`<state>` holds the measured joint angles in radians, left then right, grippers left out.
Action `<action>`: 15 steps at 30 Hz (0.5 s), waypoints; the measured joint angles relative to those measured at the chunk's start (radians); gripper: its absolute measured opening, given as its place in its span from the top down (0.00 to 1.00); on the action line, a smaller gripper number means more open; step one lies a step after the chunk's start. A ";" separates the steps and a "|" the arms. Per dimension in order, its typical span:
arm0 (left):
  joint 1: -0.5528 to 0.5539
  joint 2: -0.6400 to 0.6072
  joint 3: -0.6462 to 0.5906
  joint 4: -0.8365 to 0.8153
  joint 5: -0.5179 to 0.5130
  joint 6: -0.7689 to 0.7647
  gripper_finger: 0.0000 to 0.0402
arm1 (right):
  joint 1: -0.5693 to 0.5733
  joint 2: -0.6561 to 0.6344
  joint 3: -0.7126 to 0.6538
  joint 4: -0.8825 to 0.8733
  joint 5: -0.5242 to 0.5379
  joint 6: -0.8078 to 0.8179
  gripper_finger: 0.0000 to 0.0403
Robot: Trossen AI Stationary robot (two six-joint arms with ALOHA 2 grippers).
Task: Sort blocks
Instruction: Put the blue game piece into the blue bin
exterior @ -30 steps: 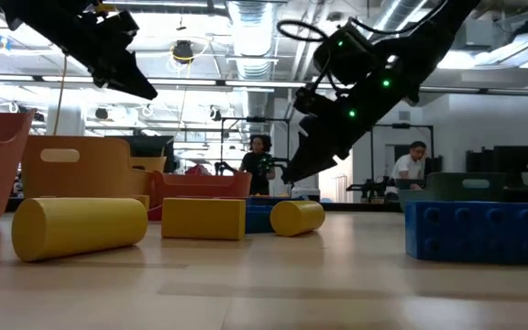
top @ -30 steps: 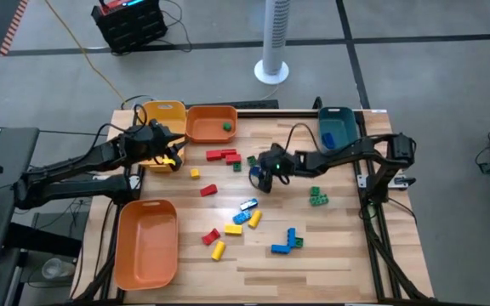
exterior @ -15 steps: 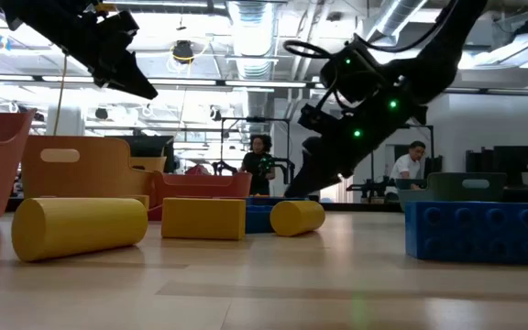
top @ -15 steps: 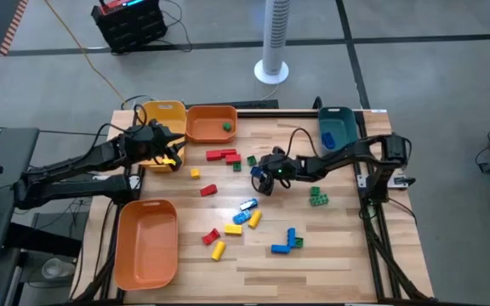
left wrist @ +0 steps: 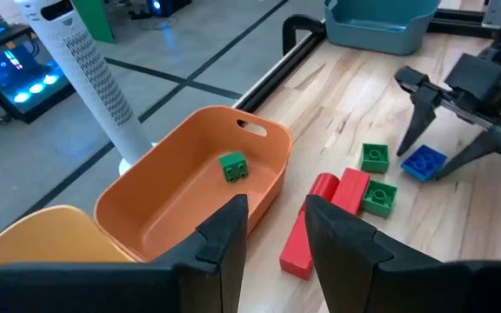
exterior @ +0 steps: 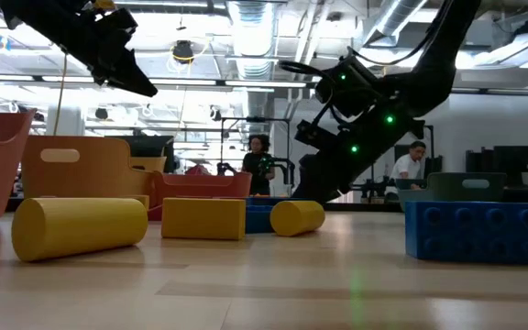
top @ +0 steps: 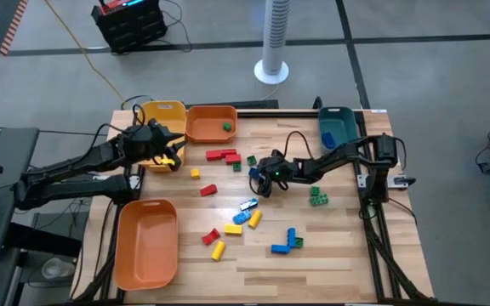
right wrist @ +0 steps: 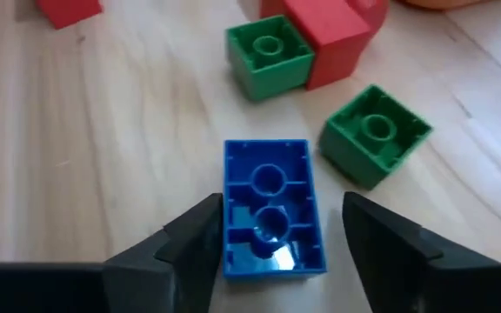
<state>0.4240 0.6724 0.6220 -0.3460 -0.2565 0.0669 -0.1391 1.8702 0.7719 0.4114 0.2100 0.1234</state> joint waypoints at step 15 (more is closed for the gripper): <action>0.000 0.001 0.000 0.097 0.000 -0.001 0.72 | 0.000 -0.064 0.002 -0.170 0.012 0.001 0.71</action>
<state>0.4240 0.6731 0.6220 -0.2489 -0.2565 0.0656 -0.1390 1.8060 0.7734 0.2418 0.2221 0.1246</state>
